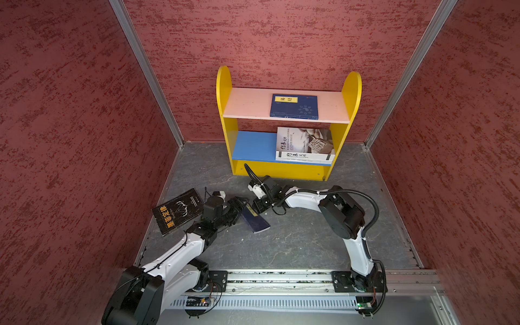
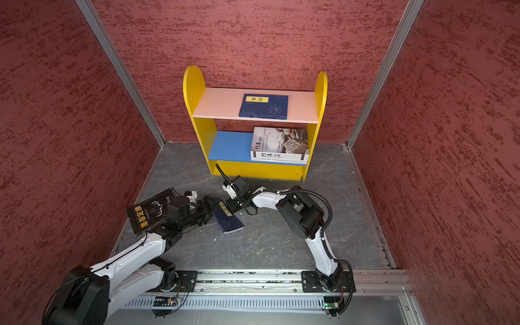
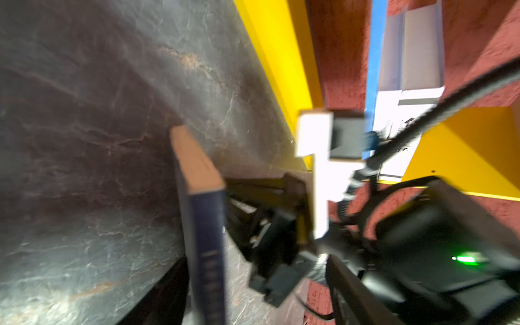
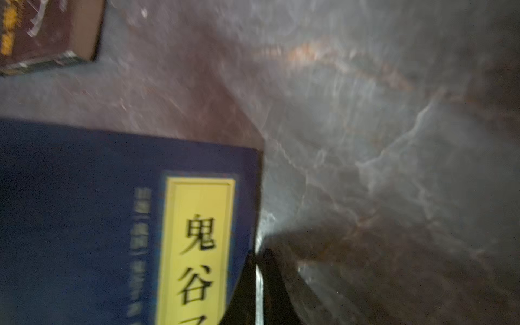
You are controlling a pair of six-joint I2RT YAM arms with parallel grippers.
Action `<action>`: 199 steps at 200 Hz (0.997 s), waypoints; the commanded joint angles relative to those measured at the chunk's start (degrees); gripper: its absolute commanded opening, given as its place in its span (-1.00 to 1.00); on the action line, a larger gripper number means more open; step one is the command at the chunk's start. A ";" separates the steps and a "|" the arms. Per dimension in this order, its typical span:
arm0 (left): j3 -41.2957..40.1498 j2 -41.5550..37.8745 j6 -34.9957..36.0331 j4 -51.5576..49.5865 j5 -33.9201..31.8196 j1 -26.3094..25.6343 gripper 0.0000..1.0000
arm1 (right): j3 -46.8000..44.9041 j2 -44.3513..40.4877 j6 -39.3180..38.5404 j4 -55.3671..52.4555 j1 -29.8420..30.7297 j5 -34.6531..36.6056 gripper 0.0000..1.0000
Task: Stacking books/files
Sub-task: Pick up the book at the center of the table.
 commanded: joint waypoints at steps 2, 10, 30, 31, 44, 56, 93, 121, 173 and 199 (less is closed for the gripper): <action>0.70 -0.36 -0.38 -3.03 -0.86 0.39 0.40 | -1.97 4.53 -1.80 -11.43 1.59 -0.84 -0.81; 0.71 -0.02 -0.34 -4.30 -0.90 0.47 0.36 | -1.77 4.43 -1.88 -11.61 1.42 -1.01 -0.81; 1.02 1.48 -0.38 -6.53 -0.68 0.43 0.28 | -1.17 4.26 -1.91 -11.83 0.96 -1.10 -0.80; 1.06 1.65 -0.38 -6.64 -0.62 0.41 0.28 | -1.20 4.25 -1.91 -11.83 0.99 -1.07 -0.80; 1.90 2.88 -0.02 -8.81 -0.81 0.42 0.19 | -0.91 4.08 -1.69 -11.75 0.69 -1.14 -0.80; 2.98 3.88 0.56 -10.84 -0.95 0.36 0.08 | -0.80 3.92 -1.42 -11.77 0.50 -1.21 -0.80; 5.70 4.98 2.08 -15.07 -1.27 0.38 -0.20 | -0.22 3.28 -0.38 -11.35 -0.50 -1.36 -0.79; 7.25 5.07 2.67 -15.46 -0.65 0.38 -0.42 | 0.70 1.62 1.02 -10.70 -1.77 -1.55 -0.66; 13.14 4.40 7.20 -23.90 -2.20 0.65 -0.86 | 3.84 -4.94 4.65 -5.41 -5.92 -1.08 -0.27; 16.81 3.82 9.33 -27.19 -1.05 1.01 -0.94 | 5.88 -8.96 6.39 -4.48 -7.41 -0.49 -0.01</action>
